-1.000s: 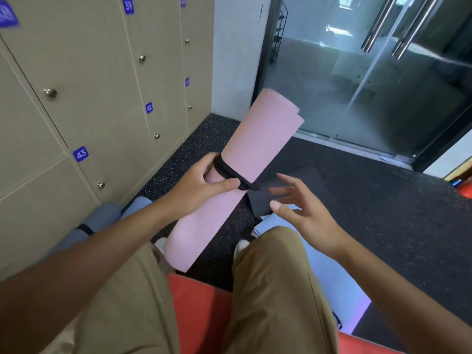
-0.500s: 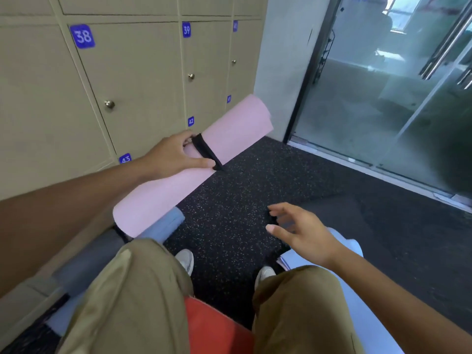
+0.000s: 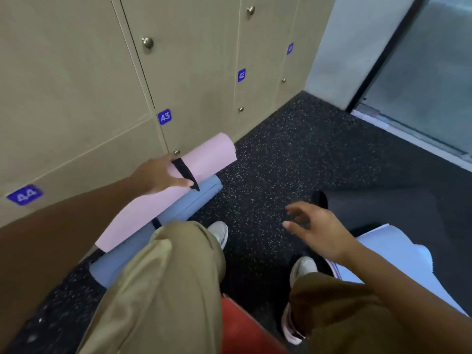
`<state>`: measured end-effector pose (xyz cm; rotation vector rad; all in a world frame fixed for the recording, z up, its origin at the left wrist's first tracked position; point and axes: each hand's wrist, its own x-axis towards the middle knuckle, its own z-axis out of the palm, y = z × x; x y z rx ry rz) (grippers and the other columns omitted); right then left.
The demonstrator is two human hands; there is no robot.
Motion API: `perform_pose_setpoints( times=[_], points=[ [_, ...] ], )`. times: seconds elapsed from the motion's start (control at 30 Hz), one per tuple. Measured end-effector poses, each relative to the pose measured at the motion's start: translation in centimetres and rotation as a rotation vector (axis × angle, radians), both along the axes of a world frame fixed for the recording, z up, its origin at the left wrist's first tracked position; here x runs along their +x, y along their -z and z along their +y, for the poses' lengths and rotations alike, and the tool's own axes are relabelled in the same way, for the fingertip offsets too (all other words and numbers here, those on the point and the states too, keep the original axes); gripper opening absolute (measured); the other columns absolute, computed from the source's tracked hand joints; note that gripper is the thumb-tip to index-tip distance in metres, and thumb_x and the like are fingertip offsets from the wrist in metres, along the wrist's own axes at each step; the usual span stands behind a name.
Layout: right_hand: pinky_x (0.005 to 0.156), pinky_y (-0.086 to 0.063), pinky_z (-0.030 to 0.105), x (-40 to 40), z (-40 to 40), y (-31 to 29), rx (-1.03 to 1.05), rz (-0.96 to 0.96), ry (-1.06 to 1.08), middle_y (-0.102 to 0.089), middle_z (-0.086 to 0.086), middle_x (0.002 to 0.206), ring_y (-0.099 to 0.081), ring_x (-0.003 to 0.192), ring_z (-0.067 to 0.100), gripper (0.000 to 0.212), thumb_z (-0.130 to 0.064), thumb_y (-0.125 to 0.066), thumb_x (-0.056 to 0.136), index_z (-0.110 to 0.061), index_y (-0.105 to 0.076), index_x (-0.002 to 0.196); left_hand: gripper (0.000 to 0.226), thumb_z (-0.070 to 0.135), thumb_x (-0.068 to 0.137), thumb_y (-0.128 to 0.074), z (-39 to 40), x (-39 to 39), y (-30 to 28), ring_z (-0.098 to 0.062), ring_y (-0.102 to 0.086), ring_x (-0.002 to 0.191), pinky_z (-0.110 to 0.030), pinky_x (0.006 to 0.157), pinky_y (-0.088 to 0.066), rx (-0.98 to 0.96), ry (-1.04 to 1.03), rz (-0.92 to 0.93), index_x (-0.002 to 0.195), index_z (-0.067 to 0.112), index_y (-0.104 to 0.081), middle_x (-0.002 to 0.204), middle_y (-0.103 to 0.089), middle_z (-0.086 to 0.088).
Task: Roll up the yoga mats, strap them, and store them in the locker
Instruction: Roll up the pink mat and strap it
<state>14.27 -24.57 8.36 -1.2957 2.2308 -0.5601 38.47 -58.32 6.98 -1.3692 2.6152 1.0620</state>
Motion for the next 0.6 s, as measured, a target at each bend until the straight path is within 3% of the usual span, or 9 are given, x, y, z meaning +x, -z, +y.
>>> perform_pose_setpoints(
  times=[0.1, 0.27, 0.37, 0.47, 0.53, 0.6],
  points=[
    [0.096, -0.052, 0.032, -0.9, -2.7, 2.7, 0.058, -0.004, -0.055, -0.065, -0.009, 0.123, -0.06, 0.108, 0.007, 0.043, -0.047, -0.064, 0.096, -0.028, -0.058, 0.134, 0.099, 0.061, 0.069, -0.087, -1.6, 0.8, 5.4, -0.029, -0.054, 0.129, -0.034, 0.096, -0.039, 0.041, -0.053, -0.07, 0.149, 0.021, -0.045, 0.147, -0.055, -0.005],
    [0.094, -0.048, 0.027, -3.0, -7.6, 7.1, 0.165, -0.011, -0.124, -0.063, -0.01, 0.123, -0.059, 0.11, 0.009, 0.046, -0.048, -0.064, 0.096, -0.028, -0.057, 0.136, 0.103, 0.058, 0.074, -0.085, -4.4, 1.6, 12.9, -0.034, -0.048, 0.137, -0.042, 0.108, -0.039, 0.023, -0.121, -0.204, 0.155, 0.017, -0.038, 0.154, -0.047, -0.011],
    [0.09, -0.045, 0.022, -4.1, -9.8, 9.7, 0.186, -0.017, -0.15, -0.064, -0.012, 0.121, -0.059, 0.107, 0.004, 0.043, -0.047, -0.065, 0.095, -0.028, -0.059, 0.133, 0.097, 0.05, 0.076, -0.087, -6.4, 2.5, 16.5, -0.034, -0.051, 0.132, -0.036, 0.097, -0.04, 0.018, -0.148, -0.227, 0.151, 0.01, -0.041, 0.149, -0.051, -0.014],
    [0.09, -0.044, 0.022, -4.7, -11.4, 12.3, 0.225, -0.04, -0.163, -0.064, -0.014, 0.121, -0.059, 0.108, 0.003, 0.042, -0.048, -0.065, 0.094, -0.029, -0.059, 0.131, 0.107, 0.061, 0.066, -0.089, -8.4, 3.8, 19.6, -0.033, -0.056, 0.124, -0.034, 0.094, -0.042, 0.028, -0.151, -0.233, 0.148, 0.007, -0.046, 0.143, -0.057, -0.015],
    [0.088, -0.045, 0.022, -4.8, -12.0, 13.9, 0.265, -0.056, -0.172, -0.065, -0.012, 0.122, -0.059, 0.106, 0.003, 0.041, -0.049, -0.064, 0.095, -0.03, -0.059, 0.132, 0.122, 0.075, 0.056, -0.084, -9.7, 4.6, 22.7, -0.032, -0.056, 0.124, -0.043, 0.1, -0.047, 0.024, -0.17, -0.248, 0.15, 0.009, -0.043, 0.144, -0.055, -0.014],
    [0.088, -0.046, 0.022, -4.7, -12.4, 15.3, 0.303, -0.072, -0.176, -0.064, -0.012, 0.122, -0.059, 0.106, 0.002, 0.042, -0.048, -0.063, 0.096, -0.03, -0.058, 0.134, 0.124, 0.079, 0.053, -0.081, -10.6, 5.1, 25.9, -0.032, -0.058, 0.12, -0.049, 0.097, -0.052, -0.002, -0.19, -0.259, 0.149, 0.012, -0.041, 0.139, -0.057, -0.014]
  ],
)
